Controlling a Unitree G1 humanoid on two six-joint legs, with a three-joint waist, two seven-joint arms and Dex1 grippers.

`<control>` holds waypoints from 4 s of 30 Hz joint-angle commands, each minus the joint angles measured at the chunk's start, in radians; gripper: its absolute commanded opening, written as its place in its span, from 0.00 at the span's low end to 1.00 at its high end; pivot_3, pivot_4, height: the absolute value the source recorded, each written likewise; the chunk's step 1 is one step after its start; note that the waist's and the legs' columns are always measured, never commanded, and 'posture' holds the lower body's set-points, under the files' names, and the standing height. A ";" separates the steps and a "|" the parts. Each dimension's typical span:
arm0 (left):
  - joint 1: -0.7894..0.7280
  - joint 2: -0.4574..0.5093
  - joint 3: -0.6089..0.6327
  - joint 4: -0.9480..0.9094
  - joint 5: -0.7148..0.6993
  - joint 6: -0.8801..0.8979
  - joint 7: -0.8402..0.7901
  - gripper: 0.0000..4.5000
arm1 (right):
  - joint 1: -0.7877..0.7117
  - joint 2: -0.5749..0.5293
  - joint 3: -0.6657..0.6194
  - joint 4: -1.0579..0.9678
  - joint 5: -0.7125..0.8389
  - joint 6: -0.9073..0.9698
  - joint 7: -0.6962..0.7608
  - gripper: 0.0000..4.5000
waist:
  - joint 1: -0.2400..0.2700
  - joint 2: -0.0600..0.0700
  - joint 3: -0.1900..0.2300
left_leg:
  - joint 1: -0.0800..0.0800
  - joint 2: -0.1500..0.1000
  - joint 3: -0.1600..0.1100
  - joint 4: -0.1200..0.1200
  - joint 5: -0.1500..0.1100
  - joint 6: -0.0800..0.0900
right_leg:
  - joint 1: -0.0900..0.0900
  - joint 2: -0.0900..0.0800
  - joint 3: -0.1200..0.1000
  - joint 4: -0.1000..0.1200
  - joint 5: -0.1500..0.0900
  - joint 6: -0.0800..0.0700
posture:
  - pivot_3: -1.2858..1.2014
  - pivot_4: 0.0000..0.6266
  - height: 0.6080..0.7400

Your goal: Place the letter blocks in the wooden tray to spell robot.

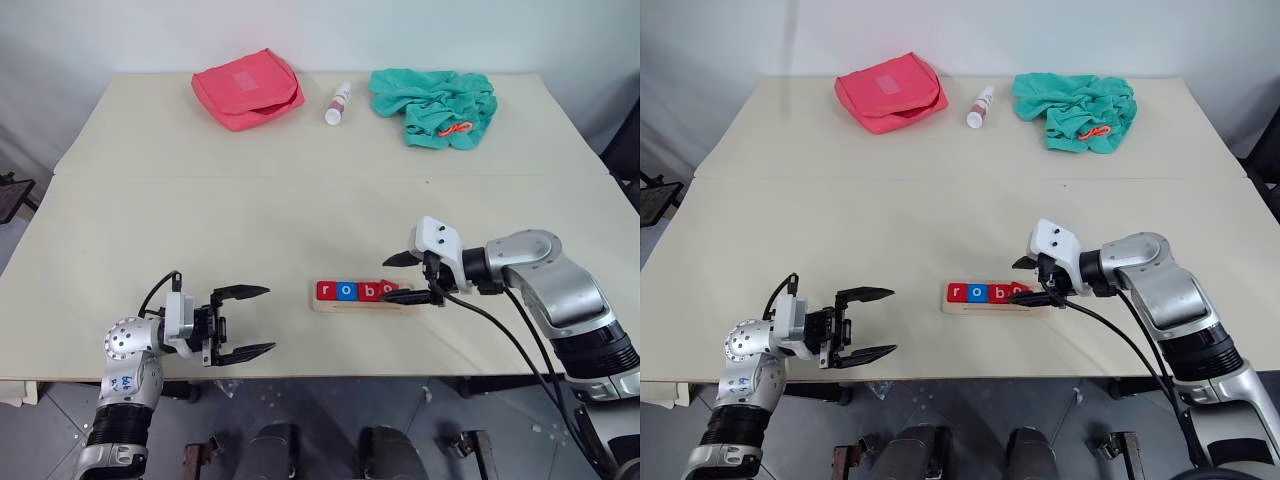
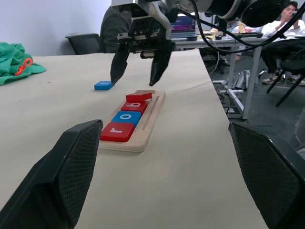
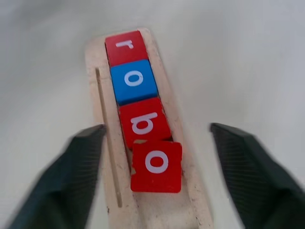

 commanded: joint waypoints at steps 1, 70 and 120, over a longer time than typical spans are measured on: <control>-0.003 -0.001 -0.002 0.010 -0.009 -0.013 -0.008 1.00 | -0.046 0.008 -0.019 0.021 0.007 -0.015 0.000 0.45 | 0.000 0.000 0.000 | 0.000 0.000 0.000 0.000 0.000 0.000 | 0.000 0.000 0.000 0.000 0.000 0.000 | 0.52 0.24 1.00; -0.004 0.011 0.009 0.014 -0.010 -0.026 -0.002 1.00 | 0.102 0.015 -0.046 0.112 -0.054 -0.124 -0.021 0.01 | 0.000 0.000 0.000 | 0.000 0.000 0.000 0.000 0.000 0.000 | 0.000 0.000 0.000 0.000 0.000 0.000 | 0.52 0.24 1.00; -0.100 0.050 -0.026 0.107 -0.034 -0.004 -0.093 1.00 | 0.213 0.393 -0.370 -0.011 0.018 0.063 -0.898 0.98 | -0.004 0.000 0.000 | 0.001 -0.001 0.000 -0.002 0.000 0.000 | -0.002 0.000 0.001 0.003 0.000 0.000 | 0.52 0.24 1.00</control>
